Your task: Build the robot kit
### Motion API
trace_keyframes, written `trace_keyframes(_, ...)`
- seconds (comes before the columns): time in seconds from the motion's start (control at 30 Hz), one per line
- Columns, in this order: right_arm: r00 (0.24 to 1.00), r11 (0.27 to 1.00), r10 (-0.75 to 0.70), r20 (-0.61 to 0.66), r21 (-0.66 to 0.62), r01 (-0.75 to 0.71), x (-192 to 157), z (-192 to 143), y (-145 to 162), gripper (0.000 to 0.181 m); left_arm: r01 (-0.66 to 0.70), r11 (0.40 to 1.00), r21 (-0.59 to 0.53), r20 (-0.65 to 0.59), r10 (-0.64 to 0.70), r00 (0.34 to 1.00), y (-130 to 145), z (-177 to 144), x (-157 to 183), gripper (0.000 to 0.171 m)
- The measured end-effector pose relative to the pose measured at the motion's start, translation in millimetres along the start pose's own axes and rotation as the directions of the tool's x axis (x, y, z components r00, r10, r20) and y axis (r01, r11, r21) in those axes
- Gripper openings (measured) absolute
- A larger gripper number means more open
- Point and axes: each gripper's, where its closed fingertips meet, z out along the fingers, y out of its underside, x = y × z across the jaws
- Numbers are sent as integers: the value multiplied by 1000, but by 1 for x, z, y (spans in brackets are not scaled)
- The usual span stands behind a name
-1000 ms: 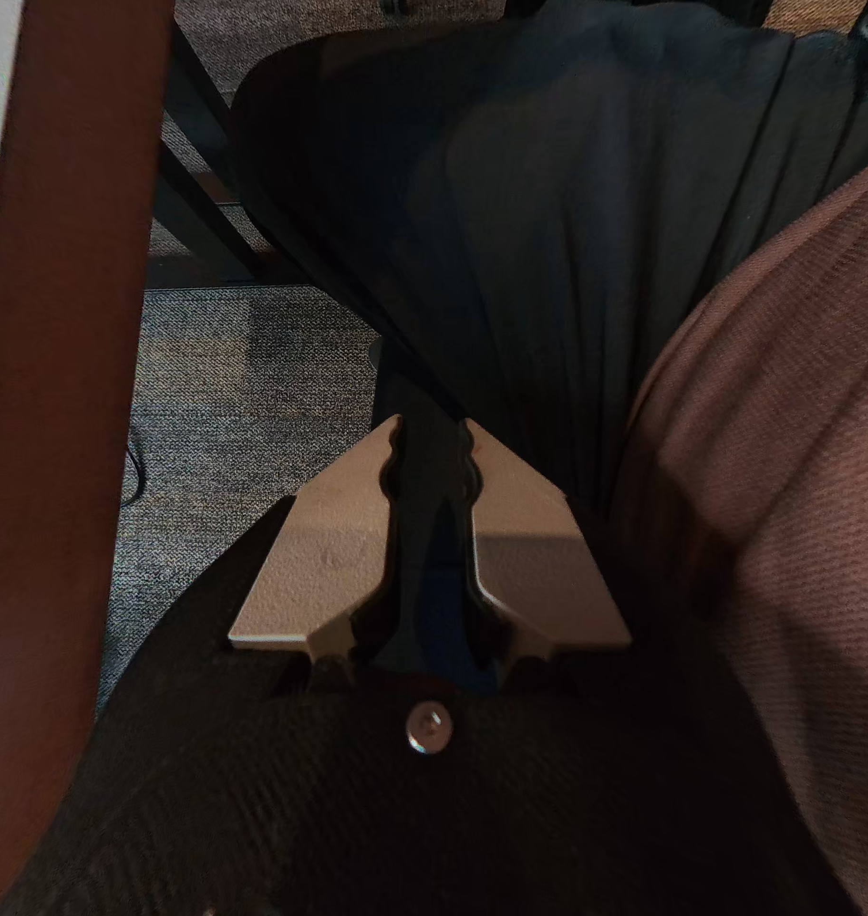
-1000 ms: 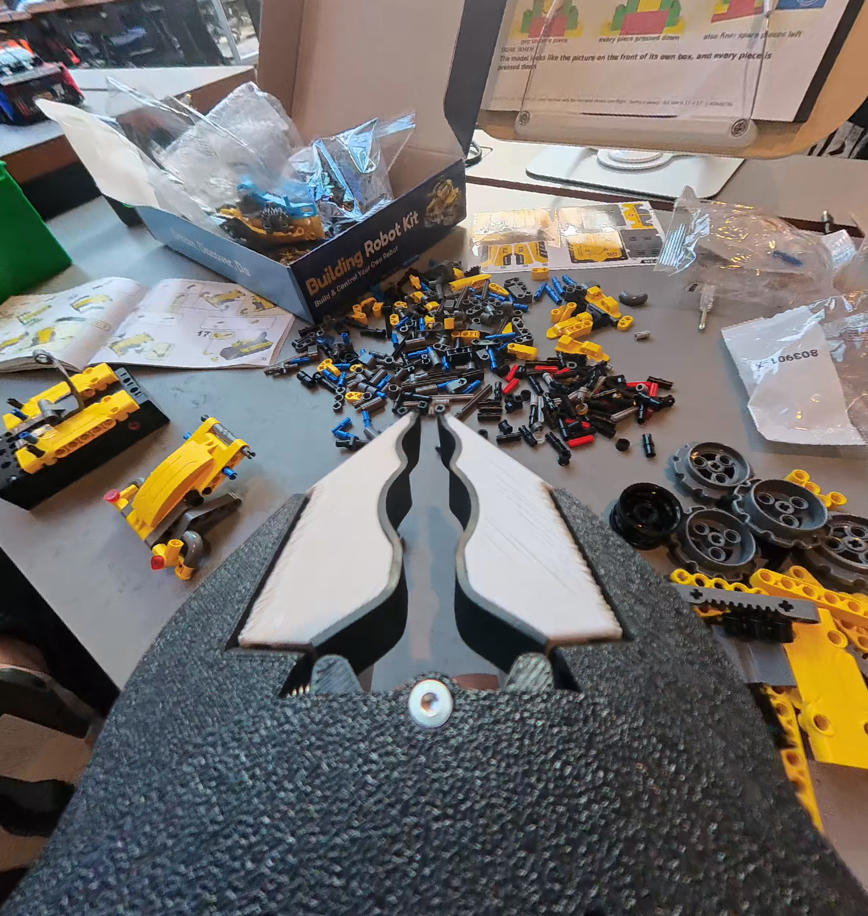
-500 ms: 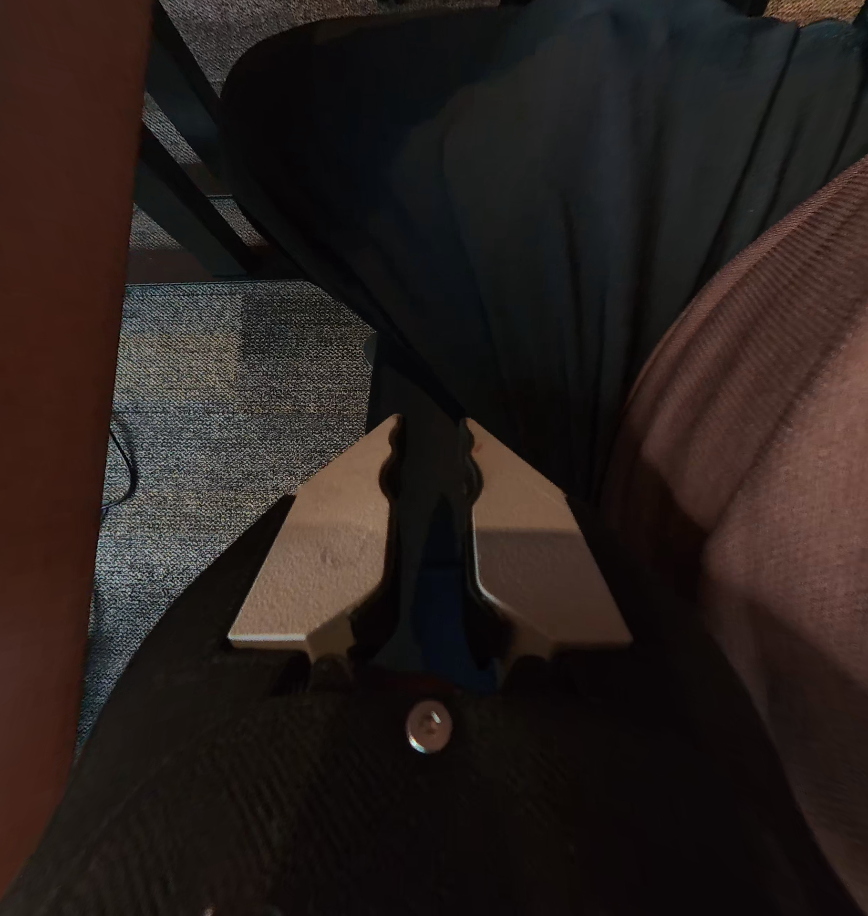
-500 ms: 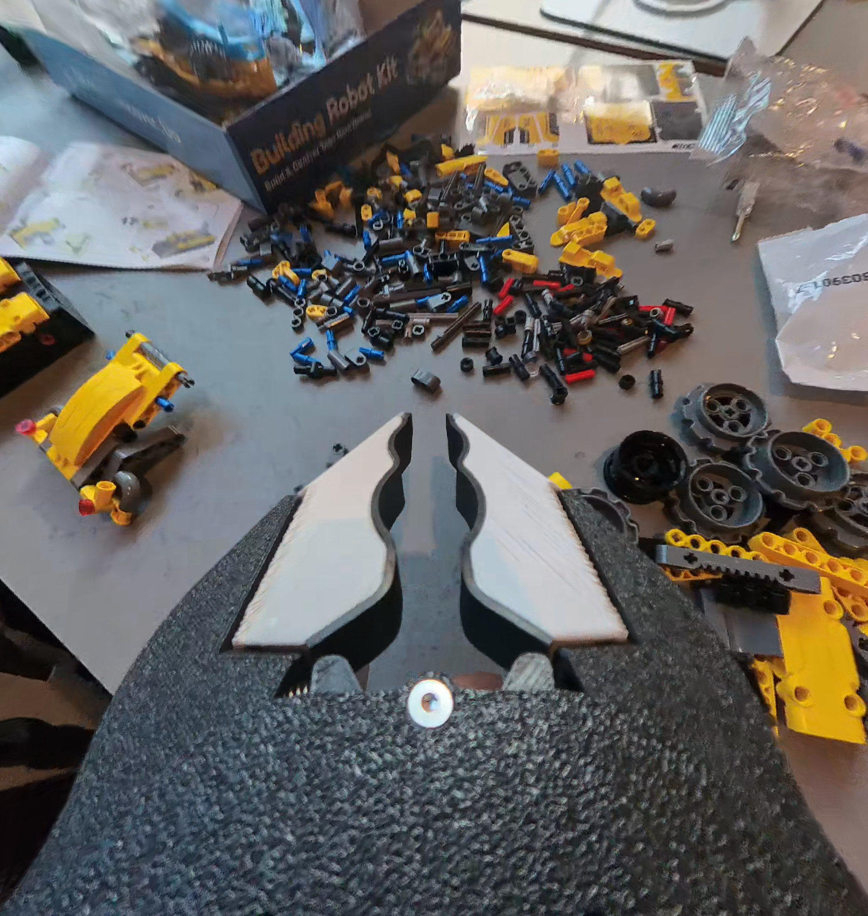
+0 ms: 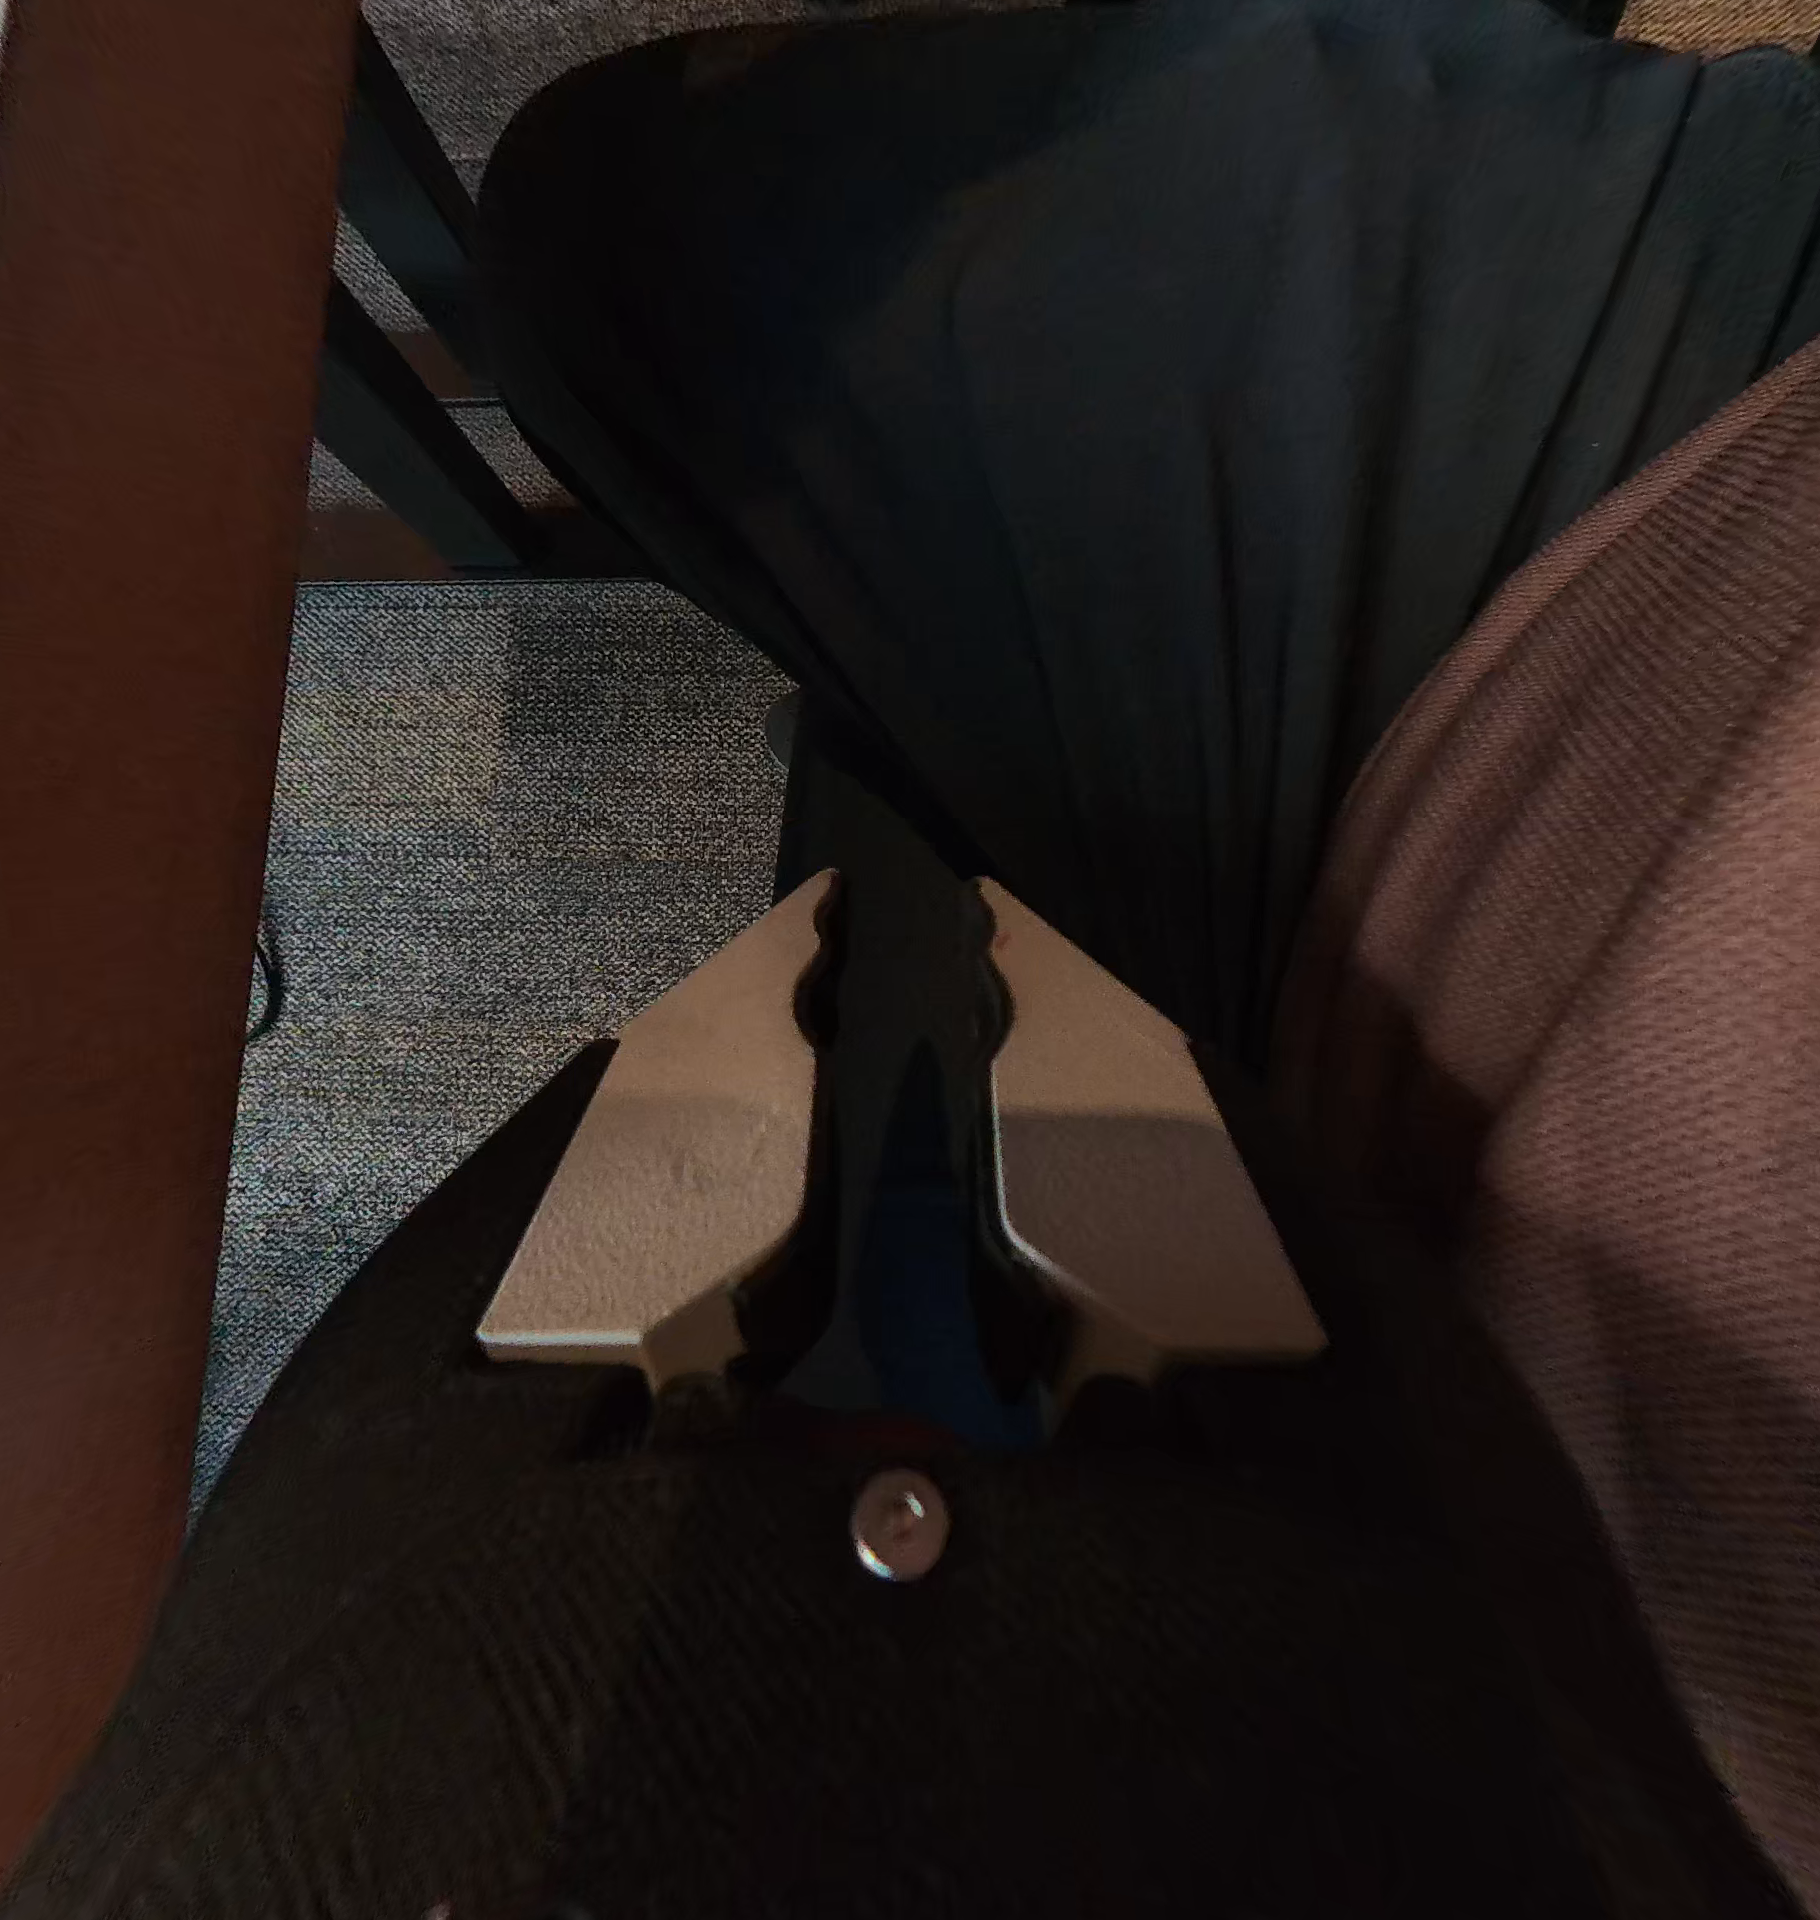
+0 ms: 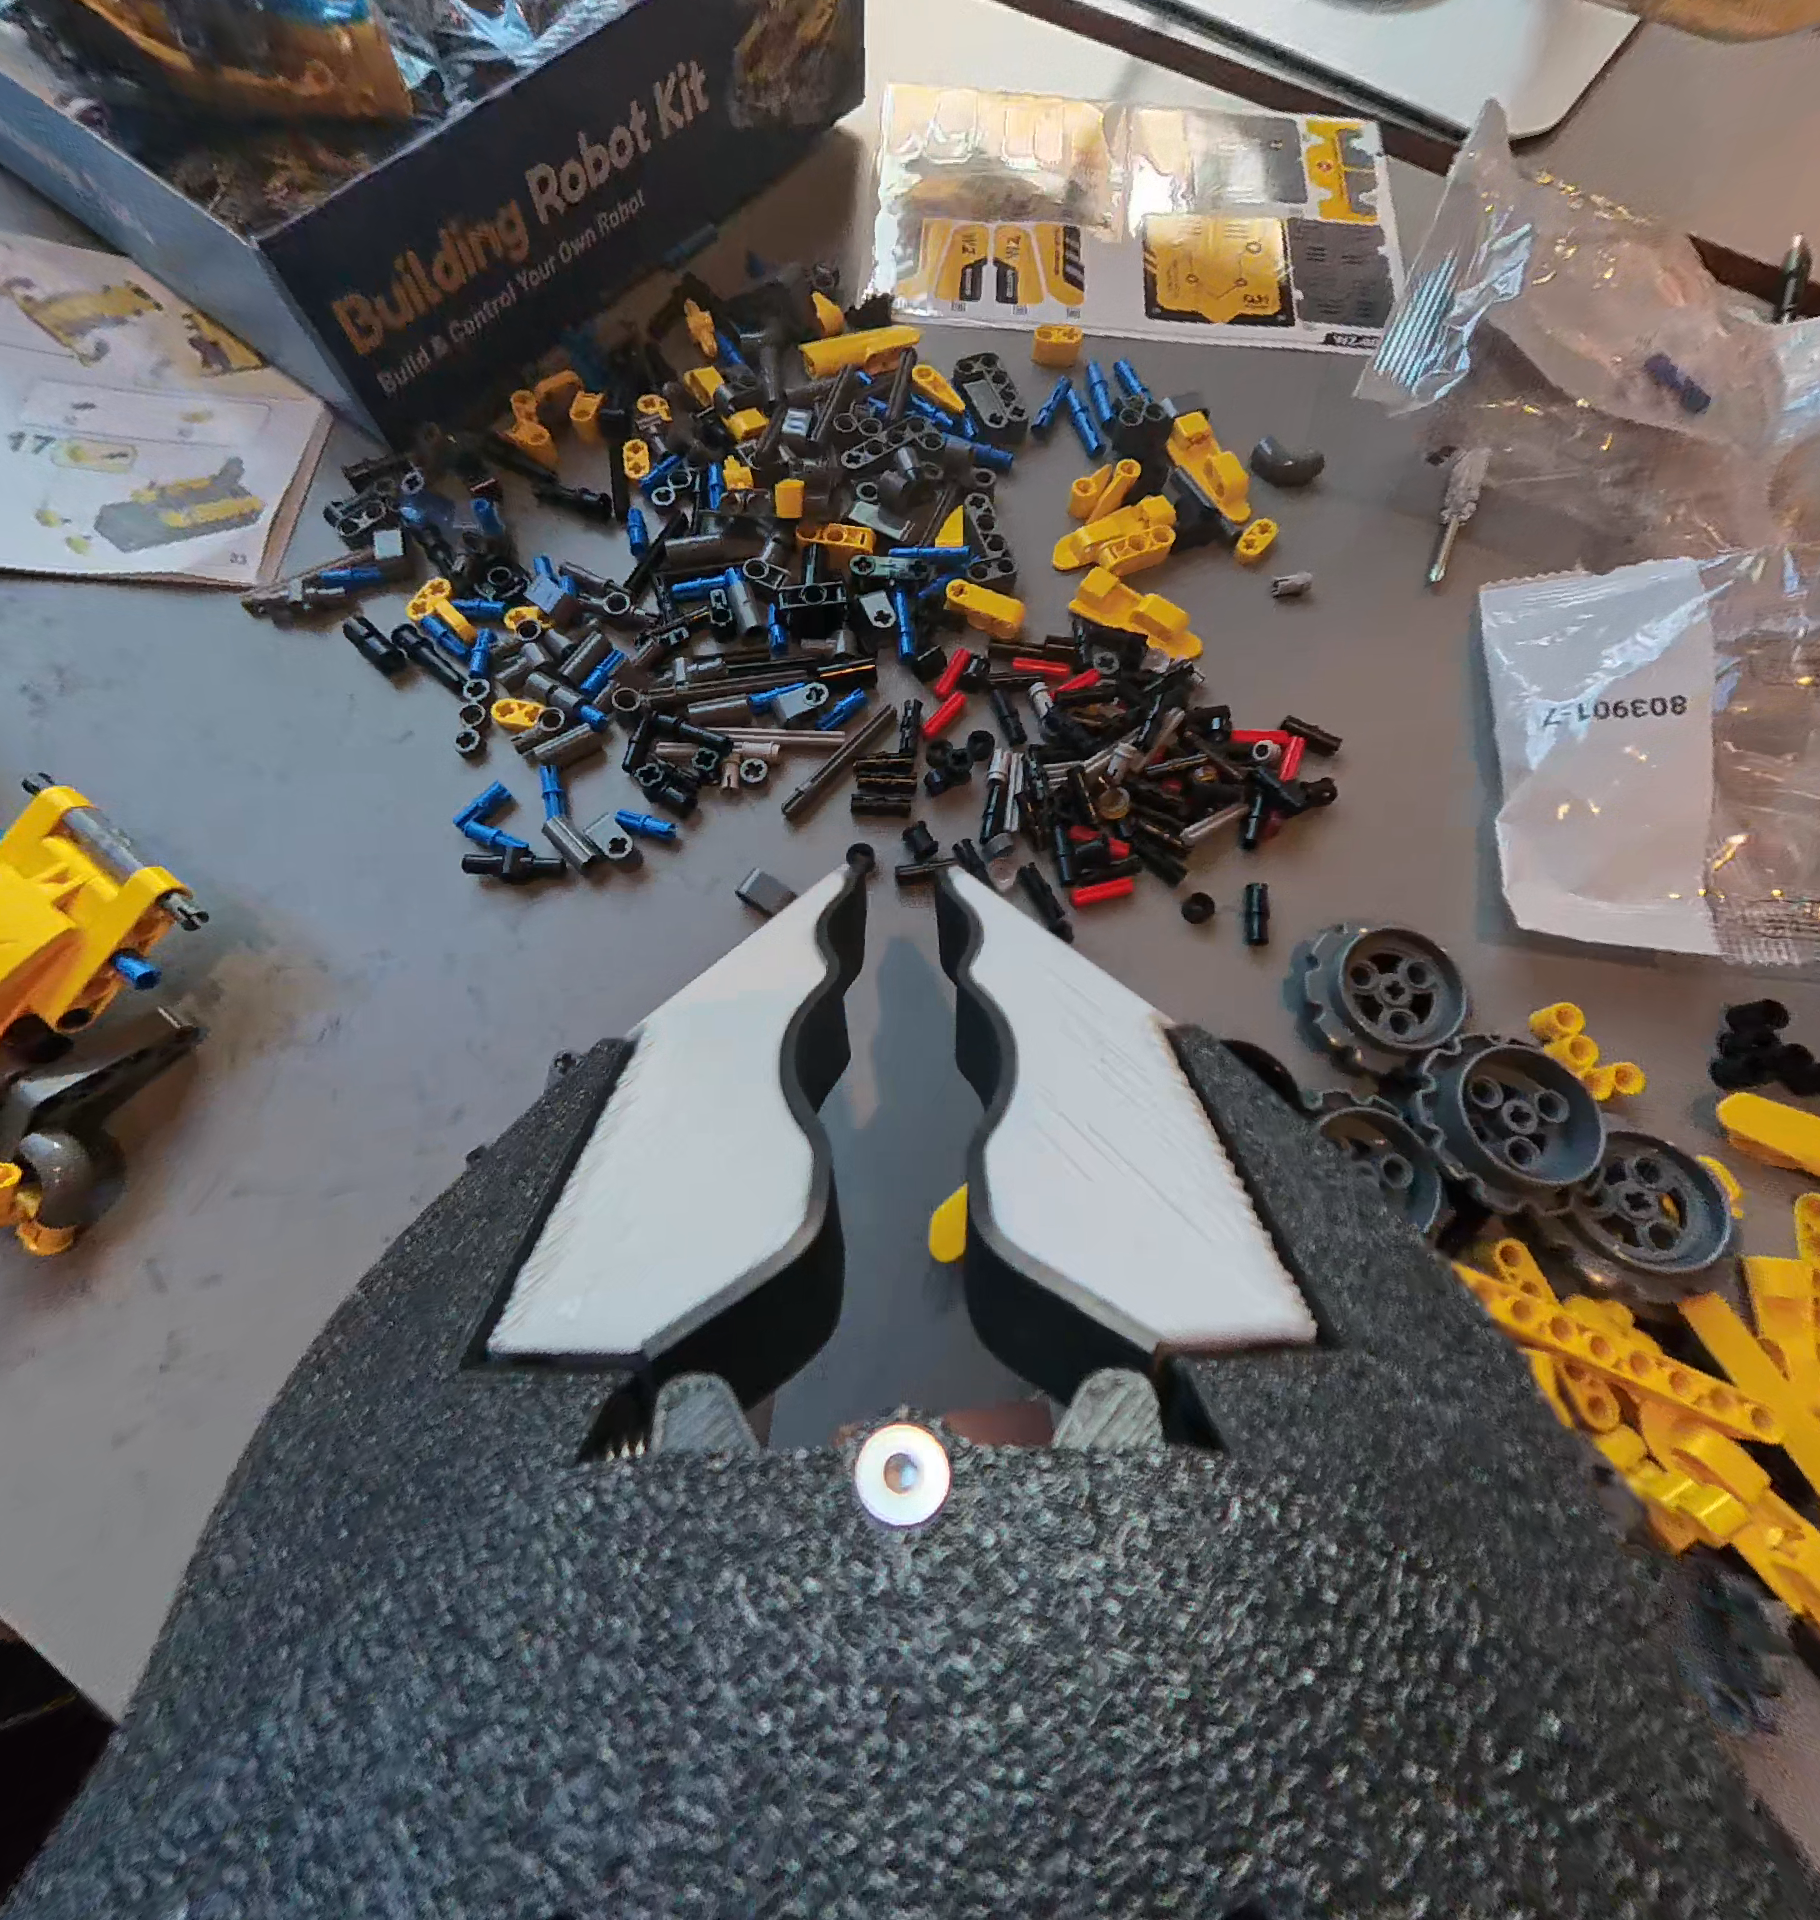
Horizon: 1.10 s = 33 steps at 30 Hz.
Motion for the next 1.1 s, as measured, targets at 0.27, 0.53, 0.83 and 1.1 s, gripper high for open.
trace_keyframes(0.27,996,986,-53,71,-156,63,-4,47,-1,13,-15,1000,-1,-8,15,1000,-1,0,4,19)
trace_keyframes(0.53,996,979,-46,78,-196,61,-3,65,5,12,-1,1000,11,-10,1,1000,-2,-3,2,20)
trace_keyframes(0.83,995,977,-52,86,-203,68,-2,71,7,9,-7,1000,11,-14,7,1000,-3,-3,4,20)
trace_keyframes(1.1,993,986,-36,111,-159,54,-3,60,0,0,-14,1000,8,-16,15,1000,-3,-2,6,20)
